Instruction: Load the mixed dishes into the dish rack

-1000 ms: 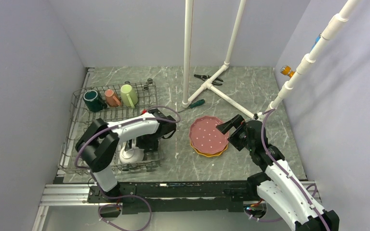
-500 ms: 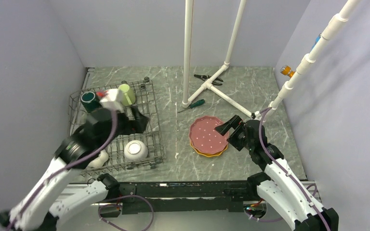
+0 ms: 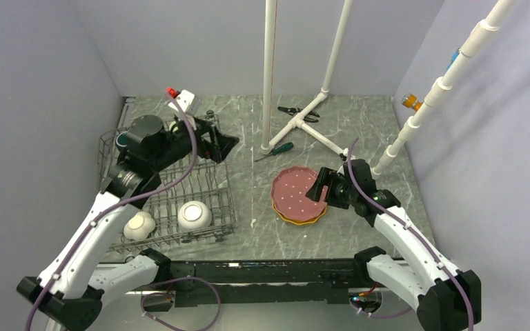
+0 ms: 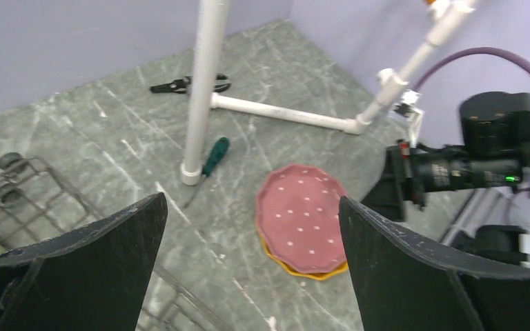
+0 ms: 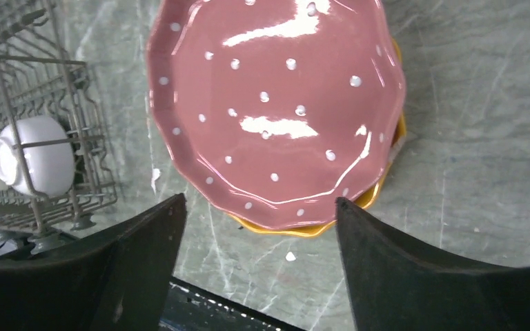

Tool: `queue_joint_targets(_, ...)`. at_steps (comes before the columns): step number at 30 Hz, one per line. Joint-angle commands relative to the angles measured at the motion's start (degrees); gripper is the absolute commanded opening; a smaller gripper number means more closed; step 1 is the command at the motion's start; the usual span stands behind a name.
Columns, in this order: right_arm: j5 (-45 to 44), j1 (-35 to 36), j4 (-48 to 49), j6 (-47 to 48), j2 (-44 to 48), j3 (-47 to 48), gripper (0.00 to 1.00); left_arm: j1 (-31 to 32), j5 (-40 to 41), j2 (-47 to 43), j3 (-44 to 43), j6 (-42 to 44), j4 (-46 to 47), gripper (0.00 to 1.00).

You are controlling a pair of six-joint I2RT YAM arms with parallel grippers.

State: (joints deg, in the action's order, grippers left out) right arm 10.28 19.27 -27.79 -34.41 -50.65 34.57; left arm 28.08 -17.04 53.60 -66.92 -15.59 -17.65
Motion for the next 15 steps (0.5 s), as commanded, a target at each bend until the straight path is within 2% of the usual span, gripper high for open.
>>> queue_joint_targets(1,-4.92,0.2,-5.5,4.24,-2.93,3.26,0.76,-0.31,4.84,3.78,-4.11,9.31,1.34,0.99)
queue_joint_targets(5,-14.28,0.18,-6.84,1.77,-7.41,4.85,0.77,-0.24,8.75,3.67,1.2,11.63,6.37,0.99)
queue_joint_targets(8,-16.54,0.14,-5.3,0.11,-10.02,5.26,0.77,0.7,13.72,1.14,8.41,14.63,11.19,0.99)
queue_joint_targets(11,-17.3,0.21,-4.39,-2.69,-10.86,5.4,0.77,1.08,19.65,-0.55,12.17,14.1,12.94,0.99)
queue_joint_targets(12,-17.37,0.19,-4.41,-4.68,-10.6,4.98,0.72,1.1,21.03,-0.86,12.51,13.28,12.88,0.99)
queue_joint_targets(14,-17.39,0.22,-4.51,-9.09,-9.7,3.73,0.56,1.67,21.8,-1.19,13.58,12.33,13.9,0.99)
queue_joint_targets(15,-17.34,0.12,-4.23,-11.4,-9.2,2.86,0.55,2.09,20.88,-0.99,13.57,12.42,13.97,0.99)
